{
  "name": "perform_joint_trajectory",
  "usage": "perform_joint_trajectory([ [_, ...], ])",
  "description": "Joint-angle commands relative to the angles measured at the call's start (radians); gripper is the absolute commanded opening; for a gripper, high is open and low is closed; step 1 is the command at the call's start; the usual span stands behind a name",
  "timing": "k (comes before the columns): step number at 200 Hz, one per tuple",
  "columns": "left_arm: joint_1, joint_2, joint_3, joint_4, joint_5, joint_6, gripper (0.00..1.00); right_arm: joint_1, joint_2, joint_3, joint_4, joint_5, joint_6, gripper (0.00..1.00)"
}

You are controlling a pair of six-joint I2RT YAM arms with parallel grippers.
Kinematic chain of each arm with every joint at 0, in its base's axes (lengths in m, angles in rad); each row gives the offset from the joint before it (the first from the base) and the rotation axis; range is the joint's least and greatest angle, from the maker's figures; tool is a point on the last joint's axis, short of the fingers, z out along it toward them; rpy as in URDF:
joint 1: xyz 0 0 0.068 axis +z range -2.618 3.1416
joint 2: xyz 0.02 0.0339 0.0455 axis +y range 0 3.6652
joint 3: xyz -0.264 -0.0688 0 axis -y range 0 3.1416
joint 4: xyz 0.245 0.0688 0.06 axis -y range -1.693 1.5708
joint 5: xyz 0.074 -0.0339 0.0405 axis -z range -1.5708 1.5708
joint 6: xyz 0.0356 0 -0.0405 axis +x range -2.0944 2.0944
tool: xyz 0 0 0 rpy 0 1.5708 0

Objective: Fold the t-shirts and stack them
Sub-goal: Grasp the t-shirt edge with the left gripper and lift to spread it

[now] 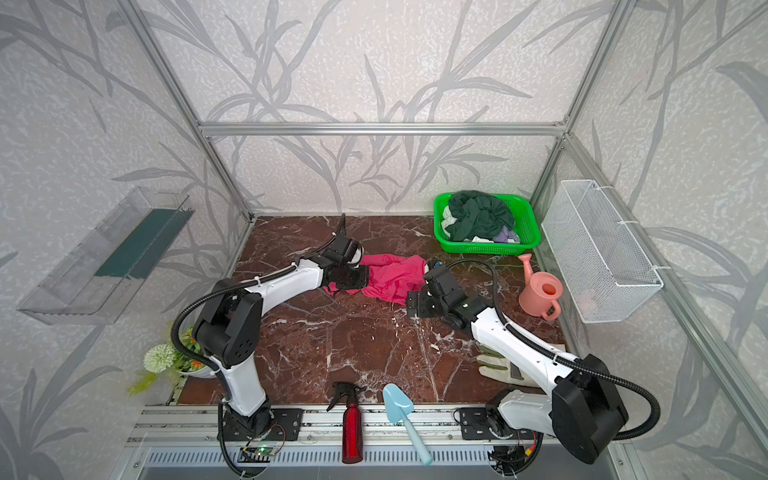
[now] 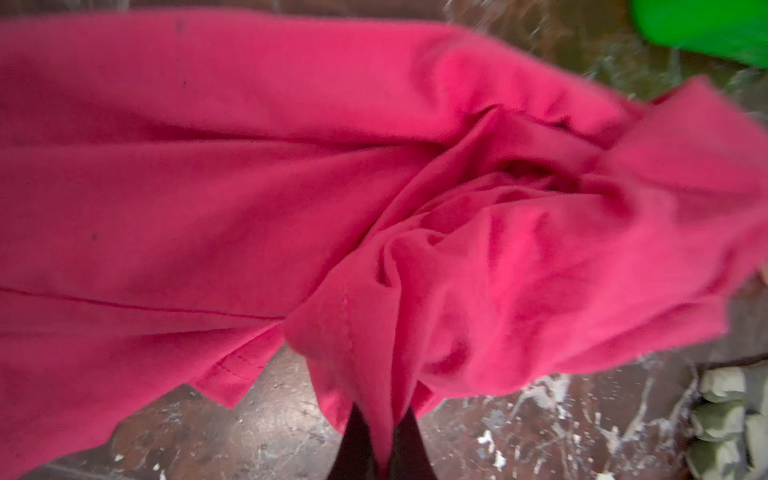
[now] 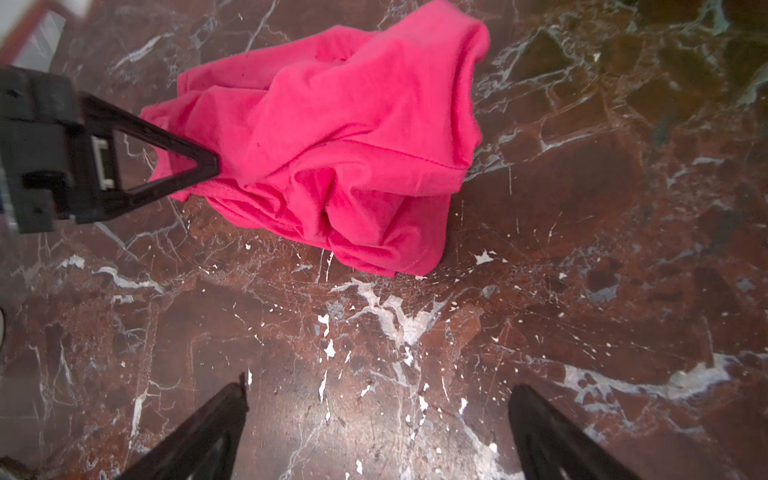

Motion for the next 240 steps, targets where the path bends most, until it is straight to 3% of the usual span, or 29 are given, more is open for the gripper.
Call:
perform_joint_trajectory([
  [1,-0.028,-0.058,0.146,-0.137,0.029,0.062,0.0,0.001,-0.031,-0.006,0.042,0.041,0.028,0.99],
  [73,-0.164,0.095,0.878,-0.444,0.071,0.18,0.0,-0.017,-0.197,0.009,-0.093,0.17,0.039,0.99],
  [104,-0.165,0.049,1.039,-0.497,0.031,0.219,0.0,-0.018,-0.243,0.028,-0.138,0.188,0.016,0.99],
  [125,-0.157,-0.055,0.978,-0.461,-0.088,0.22,0.0,-0.018,-0.249,0.028,-0.138,0.193,0.007,0.99],
  [152,-0.093,-0.24,0.698,-0.279,-0.259,0.213,0.0,-0.017,-0.226,0.027,-0.111,0.184,0.002,0.99],
  [162,-0.011,-0.276,0.603,-0.268,-0.3,0.159,0.0,-0.018,-0.211,0.03,-0.099,0.172,0.002,0.99],
  [180,0.165,-0.292,0.448,-0.296,-0.266,0.06,0.0,-0.017,-0.182,0.036,-0.08,0.152,-0.003,0.99],
  [200,0.297,-0.29,0.25,-0.282,-0.262,0.023,0.0,-0.017,-0.151,0.035,-0.059,0.134,-0.007,0.99],
  [223,0.391,-0.206,0.159,-0.314,-0.253,0.015,0.33,-0.017,-0.11,0.038,-0.036,0.101,-0.007,0.99],
  [240,0.411,-0.143,0.175,-0.417,-0.336,0.018,0.45,-0.016,-0.078,0.049,-0.025,0.06,-0.012,0.99],
])
